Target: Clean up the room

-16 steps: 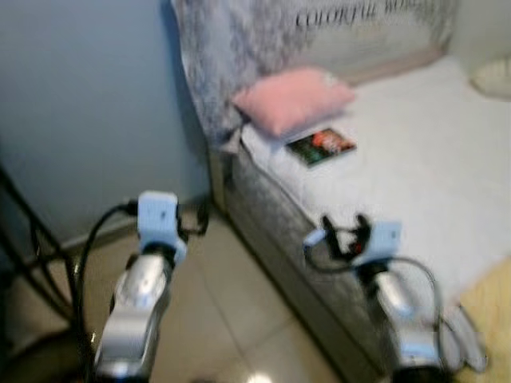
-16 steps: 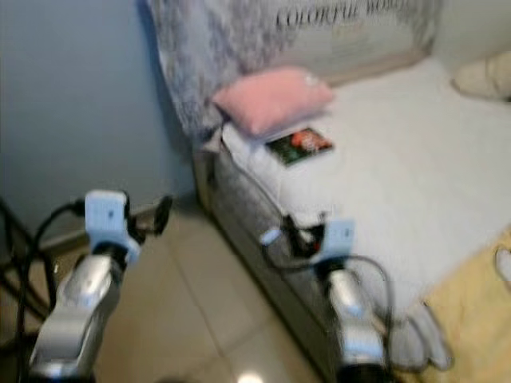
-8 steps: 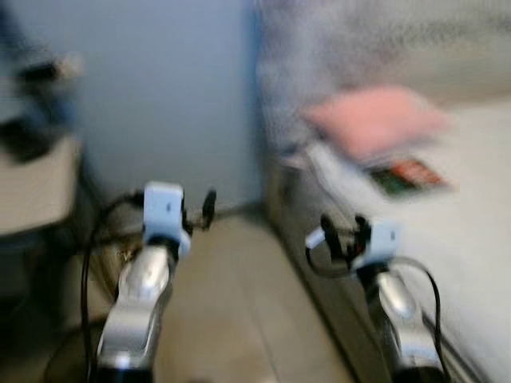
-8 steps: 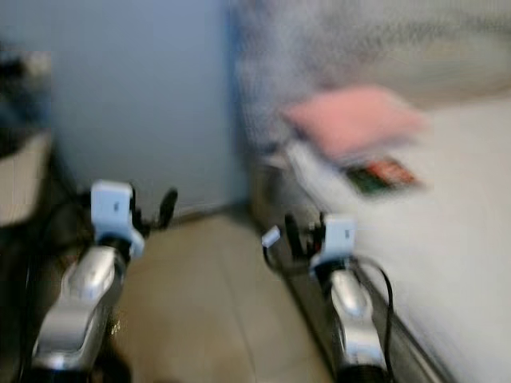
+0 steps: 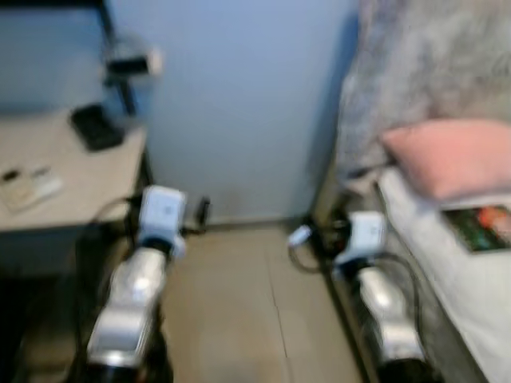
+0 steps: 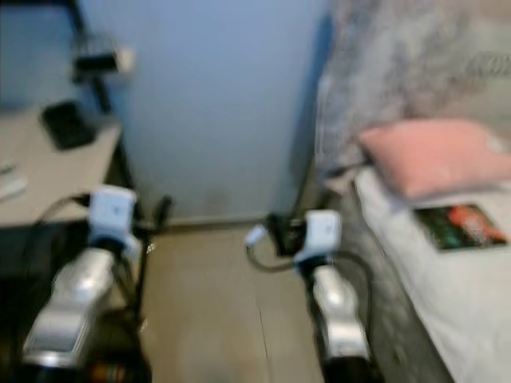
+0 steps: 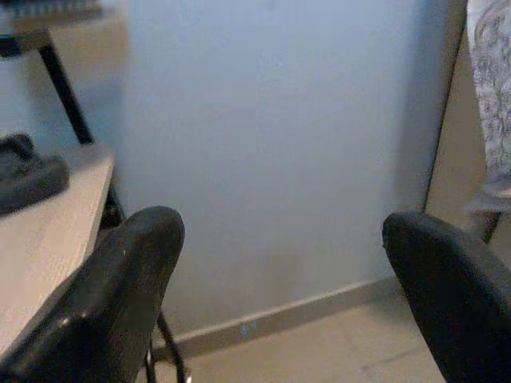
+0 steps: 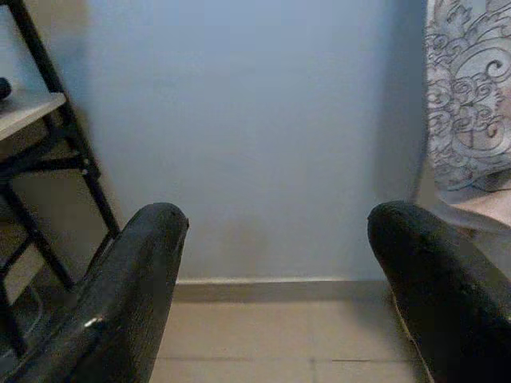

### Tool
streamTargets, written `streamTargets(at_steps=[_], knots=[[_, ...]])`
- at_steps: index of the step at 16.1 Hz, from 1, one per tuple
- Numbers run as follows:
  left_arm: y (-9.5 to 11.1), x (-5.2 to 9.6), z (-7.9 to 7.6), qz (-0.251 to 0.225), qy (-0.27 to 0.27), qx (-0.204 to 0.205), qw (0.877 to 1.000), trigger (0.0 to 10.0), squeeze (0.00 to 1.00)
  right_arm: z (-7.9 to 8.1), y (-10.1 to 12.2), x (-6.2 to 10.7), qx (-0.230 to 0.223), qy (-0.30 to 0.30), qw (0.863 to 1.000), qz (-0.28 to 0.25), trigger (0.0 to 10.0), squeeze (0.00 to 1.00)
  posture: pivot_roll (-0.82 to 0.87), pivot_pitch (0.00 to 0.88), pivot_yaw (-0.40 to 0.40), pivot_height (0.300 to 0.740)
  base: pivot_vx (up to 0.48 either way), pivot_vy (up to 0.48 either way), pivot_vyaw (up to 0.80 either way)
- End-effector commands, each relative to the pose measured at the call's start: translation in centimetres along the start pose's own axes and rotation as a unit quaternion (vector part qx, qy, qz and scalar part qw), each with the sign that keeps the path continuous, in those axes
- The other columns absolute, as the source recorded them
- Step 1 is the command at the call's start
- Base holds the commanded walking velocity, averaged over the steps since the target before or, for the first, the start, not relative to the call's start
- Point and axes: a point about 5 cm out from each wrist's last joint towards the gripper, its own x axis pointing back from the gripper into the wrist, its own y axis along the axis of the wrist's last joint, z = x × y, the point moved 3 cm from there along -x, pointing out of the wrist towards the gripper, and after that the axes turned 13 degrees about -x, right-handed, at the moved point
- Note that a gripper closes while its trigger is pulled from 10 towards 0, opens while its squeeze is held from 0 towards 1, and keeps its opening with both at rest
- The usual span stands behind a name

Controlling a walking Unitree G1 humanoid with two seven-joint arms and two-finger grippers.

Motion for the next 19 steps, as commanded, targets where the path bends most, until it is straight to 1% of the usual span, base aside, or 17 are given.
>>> streamTargets(at_steps=[1, 3, 4, 5, 6, 7, 13, 15, 18, 19], knots=[[0.9, -0.3, -0.9, -0.014, -0.017, -0.002, 1.0, 10.0, 0.0, -1.1, 0.4, 0.2, 0.01, -0.015, 1.0, -0.002, 10.0, 0.0, 0.06, 0.0, -0.014, 0.74, 0.48, 0.0, 0.0], [0.7, -0.4, -0.9, -0.01, -0.024, -0.01, 1.0, 10.0, 0.0, -0.8, 0.2, 0.1, 0.008, -0.011, 1.0, 0.0, 10.0, 0.0, 0.06, 0.0, -0.013, 0.74, 0.48, 0.0, 0.0], [0.4, -0.6, -0.9, -0.001, -0.024, -0.02, 1.0, 10.0, 0.0, -0.7, 0.1, 0.1, 0.007, -0.01, 1.0, 0.001, 10.0, 0.0, 0.06, 0.0, -0.013, 0.74, 0.0, 0.0, 0.0], [0.2, -0.9, -0.5, 0.01, -0.015, -0.018, 1.0, 10.0, 0.0, -0.6, 0.0, 0.1, 0.007, -0.009, 1.0, 0.002, 10.0, 0.0, 0.07, 0.0, -0.012, 0.74, 0.0, 0.0, 0.0], [0.3, -0.8, -0.3, 0.007, -0.013, -0.02, 1.0, 10.0, 0.0, -0.6, -0.1, 0.1, 0.006, -0.008, 1.0, 0.003, 10.0, 0.0, 0.07, 0.0, -0.012, 0.74, 0.0, 0.0, 0.0], [0.5, -0.8, -0.2, 0.002, -0.009, -0.033, 0.999, 10.0, 0.0, -0.6, -0.1, 0.1, 0.006, -0.007, 1.0, 0.003, 10.0, 0.0, 0.07, 0.0, -0.012, 0.74, 0.319, -0.352, 0.0], [0.4, -0.9, -0.2, 0.006, -0.008, -0.036, 0.999, 10.0, 0.0, -0.6, -0.2, 0.1, 0.008, -0.002, 1.0, 0.007, 10.0, 0.0, 0.06, 0.0, -0.012, 0.74, 0.357, -0.316, 0.0], [0.2, -0.9, -0.2, 0.008, -0.003, -0.029, 1.0, 10.0, 0.0, -0.6, -0.3, 0.1, 0.009, 0.0, 1.0, 0.008, 10.0, 0.0, 0.07, 0.0, -0.013, 0.74, 0.375, -0.293, 0.0], [0.2, -0.9, 0.3, 0.005, 0.009, 0.016, 1.0, 10.0, 0.0, -0.5, -0.3, 0.0, 0.01, 0.004, 1.0, 0.008, 10.0, 0.0, 0.07, 0.0, -0.015, 0.74, 0.089, 0.0, 0.0], [0.2, -1.0, 0.5, 0.007, 0.014, 0.017, 1.0, 10.0, 0.0, -0.4, -0.2, 0.0, 0.012, 0.006, 1.0, 0.007, 10.0, 0.0, 0.07, 0.0, -0.016, 0.74, 0.319, 0.36, 0.0]])
